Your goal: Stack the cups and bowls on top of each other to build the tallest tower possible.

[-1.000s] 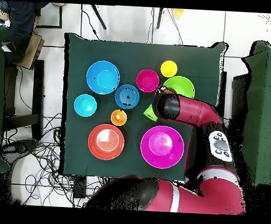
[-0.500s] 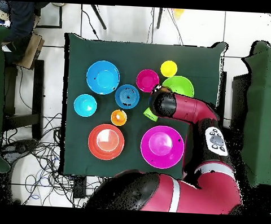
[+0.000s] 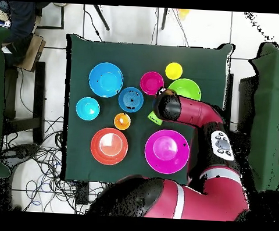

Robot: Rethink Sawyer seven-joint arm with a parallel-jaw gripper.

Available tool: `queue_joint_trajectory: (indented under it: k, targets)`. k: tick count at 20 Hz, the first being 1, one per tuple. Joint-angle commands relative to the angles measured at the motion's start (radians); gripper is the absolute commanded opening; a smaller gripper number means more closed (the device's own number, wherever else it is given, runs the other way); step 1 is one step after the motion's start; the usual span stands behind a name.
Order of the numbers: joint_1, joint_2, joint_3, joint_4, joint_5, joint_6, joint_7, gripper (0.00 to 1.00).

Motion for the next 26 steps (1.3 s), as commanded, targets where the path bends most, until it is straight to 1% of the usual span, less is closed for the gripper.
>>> queue_joint_trajectory:
  k: [1,4,6,8,10,17,22,26]
  targets:
    - [0.019,-0.023,0.077,-0.009,-0.075,0.043,-0.050,1.00]
    - [0.021,-0.041,0.071,0.001,-0.071,0.062,-0.050,1.00]
    - [0.041,-0.086,0.043,0.029,-0.067,0.089,-0.037,1.00]
    - [0.060,-0.141,0.018,0.078,-0.055,0.132,-0.022,1.00]
    - [0.065,-0.160,0.011,0.097,-0.049,0.147,-0.017,1.00]
    - [0.081,-0.147,-0.005,0.075,-0.048,0.152,-0.006,1.00]
    - [0.081,-0.151,-0.007,0.085,-0.051,0.146,-0.009,1.00]
    - [0.085,-0.140,-0.008,0.086,-0.045,0.128,0.009,1.00]
